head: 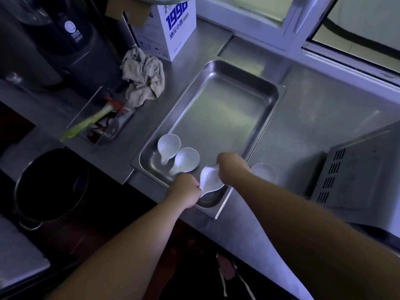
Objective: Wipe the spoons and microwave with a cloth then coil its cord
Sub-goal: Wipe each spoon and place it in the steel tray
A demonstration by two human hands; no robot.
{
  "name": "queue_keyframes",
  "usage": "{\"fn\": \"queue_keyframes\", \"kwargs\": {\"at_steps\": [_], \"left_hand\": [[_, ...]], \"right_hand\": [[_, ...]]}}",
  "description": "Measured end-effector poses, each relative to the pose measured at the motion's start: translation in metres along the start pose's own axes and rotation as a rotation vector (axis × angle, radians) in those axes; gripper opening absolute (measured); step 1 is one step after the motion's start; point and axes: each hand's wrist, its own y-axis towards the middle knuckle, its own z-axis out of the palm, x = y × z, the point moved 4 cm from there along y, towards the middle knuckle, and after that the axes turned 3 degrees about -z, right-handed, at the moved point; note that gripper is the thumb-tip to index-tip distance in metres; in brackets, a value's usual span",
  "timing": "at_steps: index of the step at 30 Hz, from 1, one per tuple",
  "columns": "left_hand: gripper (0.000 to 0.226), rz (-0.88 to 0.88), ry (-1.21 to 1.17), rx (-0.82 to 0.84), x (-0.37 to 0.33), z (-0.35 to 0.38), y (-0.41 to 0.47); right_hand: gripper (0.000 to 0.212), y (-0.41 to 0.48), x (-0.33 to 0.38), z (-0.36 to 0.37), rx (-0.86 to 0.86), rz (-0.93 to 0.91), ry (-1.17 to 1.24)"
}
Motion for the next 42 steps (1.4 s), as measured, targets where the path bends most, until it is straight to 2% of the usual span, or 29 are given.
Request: {"fn": "queue_keyframes", "kwargs": {"at_steps": [6, 19, 25, 27, 28, 31, 34, 38, 42], "left_hand": [[0.024, 0.046, 0.122, -0.037, 0.005, -0.003, 0.013], [0.032, -0.002, 0.131, 0.091, 0.001, 0.004, 0.022], [0.025, 0.044, 0.173, -0.024, -0.021, -0.016, 0.002], [0.01, 0.048, 0.197, -0.057, -0.03, -0.023, 0.001], [0.001, 0.063, 0.208, -0.068, -0.035, -0.026, 0.001], [0.021, 0.131, 0.228, -0.095, -0.059, -0.03, 0.003], [0.034, 0.199, 0.325, -0.2, -0.088, -0.033, -0.002], [0.024, 0.342, 0.181, -0.115, -0.127, -0.015, -0.011], [0.01, 0.422, 0.19, -0.098, -0.158, 0.003, -0.016]], "right_hand": [[0.029, 0.011, 0.005, 0.009, 0.002, 0.003, -0.016], [0.03, 0.019, -0.002, 0.011, 0.052, -0.011, -0.006], [0.032, 0.009, -0.008, -0.006, -0.011, -0.007, 0.055], [0.032, 0.005, -0.015, -0.014, -0.046, -0.002, 0.093], [0.033, 0.003, -0.019, -0.017, -0.067, 0.004, 0.121], [0.036, -0.007, -0.039, -0.033, -0.151, 0.044, 0.222], [0.035, -0.017, -0.065, -0.044, -0.204, 0.079, 0.276], [0.028, -0.032, -0.105, -0.044, -0.264, 0.192, 0.35], [0.026, -0.043, -0.138, -0.033, -0.279, 0.321, 0.428]]}}
